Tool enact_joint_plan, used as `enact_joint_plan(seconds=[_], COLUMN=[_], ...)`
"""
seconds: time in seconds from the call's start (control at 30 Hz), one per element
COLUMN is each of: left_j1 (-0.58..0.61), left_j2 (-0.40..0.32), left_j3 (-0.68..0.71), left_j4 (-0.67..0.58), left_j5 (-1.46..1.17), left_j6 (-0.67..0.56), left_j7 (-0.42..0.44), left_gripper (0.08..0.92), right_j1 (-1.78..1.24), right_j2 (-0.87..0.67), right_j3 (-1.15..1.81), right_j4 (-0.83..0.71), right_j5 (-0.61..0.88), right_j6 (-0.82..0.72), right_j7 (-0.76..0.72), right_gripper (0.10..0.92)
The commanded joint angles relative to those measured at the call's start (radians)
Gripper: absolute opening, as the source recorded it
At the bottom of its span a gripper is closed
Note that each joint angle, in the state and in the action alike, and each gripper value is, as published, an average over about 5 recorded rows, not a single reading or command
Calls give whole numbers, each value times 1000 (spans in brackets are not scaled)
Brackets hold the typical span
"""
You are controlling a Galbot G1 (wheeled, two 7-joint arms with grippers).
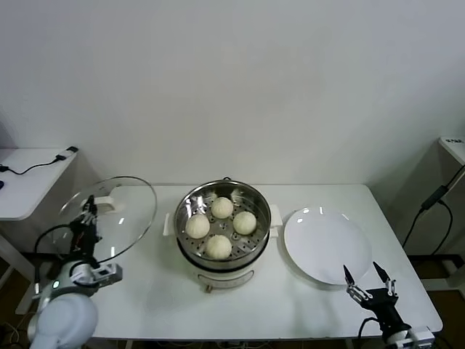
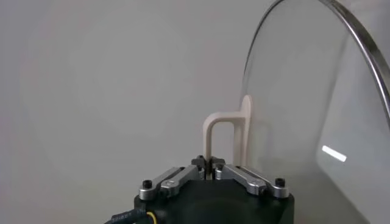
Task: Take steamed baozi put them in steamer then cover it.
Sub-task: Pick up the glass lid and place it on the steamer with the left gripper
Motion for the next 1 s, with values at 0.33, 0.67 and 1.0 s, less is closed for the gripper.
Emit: enact_joint_plan(seconds=[0.33, 0.67, 1.0], left_j1=[-259, -325, -315], left_j2=[-49, -226, -417], left_j3=[447, 606, 678], left_j4=[-45, 11, 94], left_j5=[147, 386, 568], left_j6=[270, 323, 313], left_j7=[128, 235, 252], left_gripper=[144, 144, 144], right_j1=[7, 11, 1], right_j2=[-1, -16, -20], right_j3=[4, 15, 14], right_j4=[-4, -23, -45], right_j5=[-66, -51, -30], right_j6=[-13, 6, 32], right_j7=[-6, -8, -7], right_gripper=[823, 823, 823])
